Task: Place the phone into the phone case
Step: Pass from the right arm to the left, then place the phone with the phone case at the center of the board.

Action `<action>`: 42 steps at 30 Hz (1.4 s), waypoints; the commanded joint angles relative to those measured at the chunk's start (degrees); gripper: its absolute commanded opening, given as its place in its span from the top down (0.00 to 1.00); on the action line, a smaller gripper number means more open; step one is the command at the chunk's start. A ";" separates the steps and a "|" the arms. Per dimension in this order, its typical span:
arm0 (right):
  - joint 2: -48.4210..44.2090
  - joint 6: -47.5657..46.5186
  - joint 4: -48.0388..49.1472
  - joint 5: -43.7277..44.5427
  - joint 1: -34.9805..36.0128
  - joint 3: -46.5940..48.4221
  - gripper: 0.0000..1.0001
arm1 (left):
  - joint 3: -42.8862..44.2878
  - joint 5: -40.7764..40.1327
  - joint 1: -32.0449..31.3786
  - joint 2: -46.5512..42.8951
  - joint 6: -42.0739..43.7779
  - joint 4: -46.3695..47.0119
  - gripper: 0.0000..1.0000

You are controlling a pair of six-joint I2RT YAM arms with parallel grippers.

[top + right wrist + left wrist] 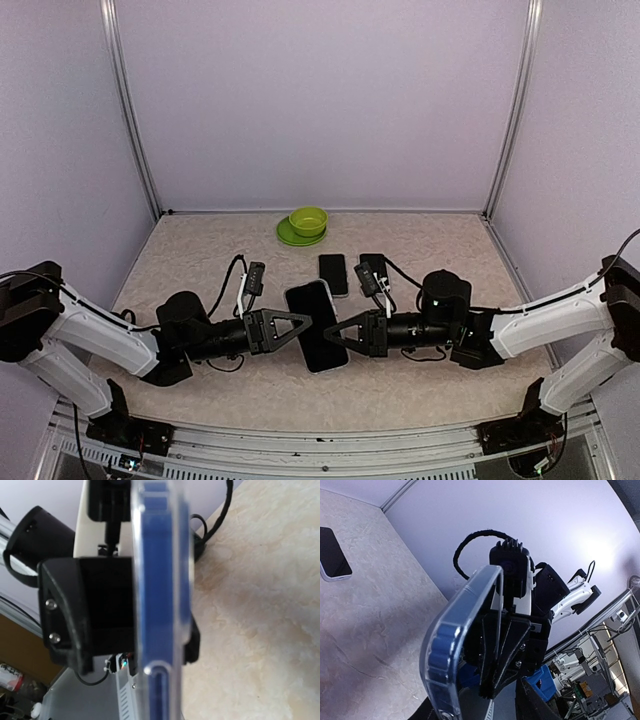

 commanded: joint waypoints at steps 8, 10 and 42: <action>2.05 2.36 11.24 2.98 0.88 -0.45 1.00 | 1.16 0.88 -0.21 0.51 0.32 2.72 0.74; 2.65 2.47 11.31 2.95 0.94 -0.28 1.00 | 1.09 0.80 -0.16 0.52 0.32 2.82 0.80; -5.96 -8.95 -13.14 10.34 0.44 1.66 0.24 | 12.81 6.12 15.78 -7.59 7.85 -39.03 1.00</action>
